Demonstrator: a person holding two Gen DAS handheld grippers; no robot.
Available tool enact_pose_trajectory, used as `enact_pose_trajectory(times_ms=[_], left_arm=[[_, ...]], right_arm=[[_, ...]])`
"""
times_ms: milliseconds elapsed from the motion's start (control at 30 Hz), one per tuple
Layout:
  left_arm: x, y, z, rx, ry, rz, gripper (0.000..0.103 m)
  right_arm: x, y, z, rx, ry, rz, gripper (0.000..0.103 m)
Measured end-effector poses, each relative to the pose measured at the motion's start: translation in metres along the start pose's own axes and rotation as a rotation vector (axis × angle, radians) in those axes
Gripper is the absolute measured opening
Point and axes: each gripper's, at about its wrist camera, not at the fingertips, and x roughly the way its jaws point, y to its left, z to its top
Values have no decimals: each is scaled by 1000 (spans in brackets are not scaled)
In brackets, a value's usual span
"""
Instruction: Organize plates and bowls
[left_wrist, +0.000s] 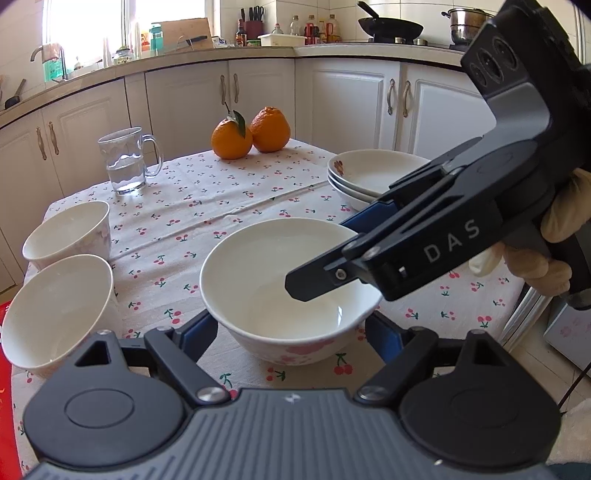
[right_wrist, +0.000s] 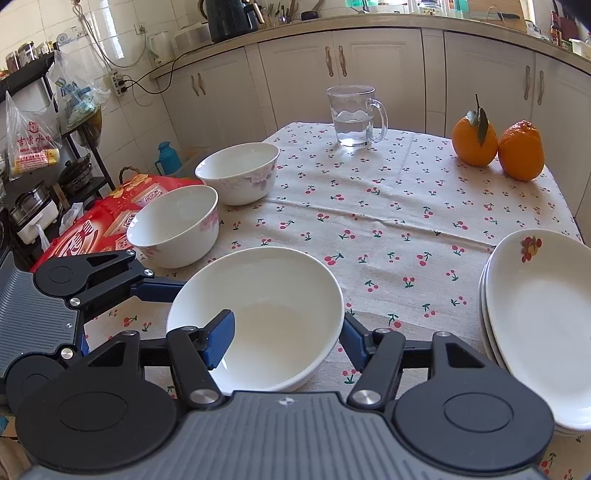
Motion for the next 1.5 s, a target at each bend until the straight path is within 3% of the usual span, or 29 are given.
enact_pose_trajectory(times_ms=[100, 233, 333, 700, 967, 1500], left_arm=[[-3, 0, -2, -16, -15, -3, 94], [-13, 1, -5, -29, -27, 23, 97], [-23, 3, -10, -33, -32, 53, 97], [-67, 34, -30, -112, -73, 220, 100], [-72, 63, -37, -110, -88, 347, 100], [-37, 109, -34, -186, -85, 340, 100]], right_arm=[[0, 2, -1, -1, 1, 8, 74], [-4, 8, -2, -16, -16, 12, 95], [-10, 15, 0, -43, -36, -4, 102], [-20, 46, 11, -133, -69, -24, 103], [-9, 73, 27, -187, -71, 2, 103], [65, 92, 79, -209, -11, 73, 103]])
